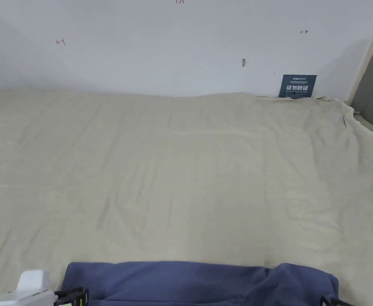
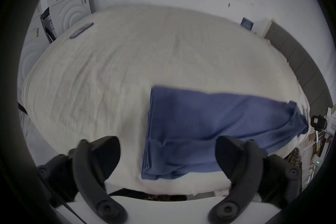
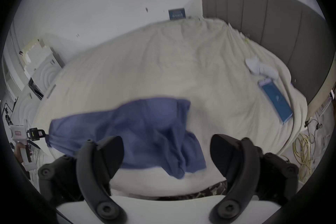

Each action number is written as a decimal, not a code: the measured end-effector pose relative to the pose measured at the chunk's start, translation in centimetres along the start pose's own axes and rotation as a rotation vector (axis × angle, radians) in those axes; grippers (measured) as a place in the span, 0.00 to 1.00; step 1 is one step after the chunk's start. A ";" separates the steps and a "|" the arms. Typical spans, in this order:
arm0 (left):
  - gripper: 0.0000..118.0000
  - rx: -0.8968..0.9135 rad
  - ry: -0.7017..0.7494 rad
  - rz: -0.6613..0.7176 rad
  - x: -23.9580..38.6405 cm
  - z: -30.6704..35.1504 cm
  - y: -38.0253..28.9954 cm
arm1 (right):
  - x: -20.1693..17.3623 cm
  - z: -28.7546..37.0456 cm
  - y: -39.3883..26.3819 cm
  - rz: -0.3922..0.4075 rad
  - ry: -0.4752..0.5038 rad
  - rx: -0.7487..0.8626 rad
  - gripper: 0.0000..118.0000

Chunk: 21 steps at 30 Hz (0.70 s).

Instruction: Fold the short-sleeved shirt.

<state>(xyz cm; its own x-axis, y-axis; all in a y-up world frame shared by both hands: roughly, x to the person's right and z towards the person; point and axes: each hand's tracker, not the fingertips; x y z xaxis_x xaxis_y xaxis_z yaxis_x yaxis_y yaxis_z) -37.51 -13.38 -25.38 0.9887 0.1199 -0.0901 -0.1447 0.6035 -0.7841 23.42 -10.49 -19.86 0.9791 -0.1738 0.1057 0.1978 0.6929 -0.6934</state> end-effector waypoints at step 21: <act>0.12 0.587 0.054 -0.139 6.6 9.4 8.6 | -10.3 7.1 9.5 0.245 -0.129 0.521 0.00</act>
<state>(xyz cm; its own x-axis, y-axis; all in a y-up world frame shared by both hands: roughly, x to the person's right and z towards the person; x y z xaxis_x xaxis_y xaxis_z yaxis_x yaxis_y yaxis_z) -32.56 -0.01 -26.98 0.9983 -0.0220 -0.0544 0.0033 0.9466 -0.3223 15.52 2.83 -22.51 0.9906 0.0988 0.0945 -0.0699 0.9601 -0.2706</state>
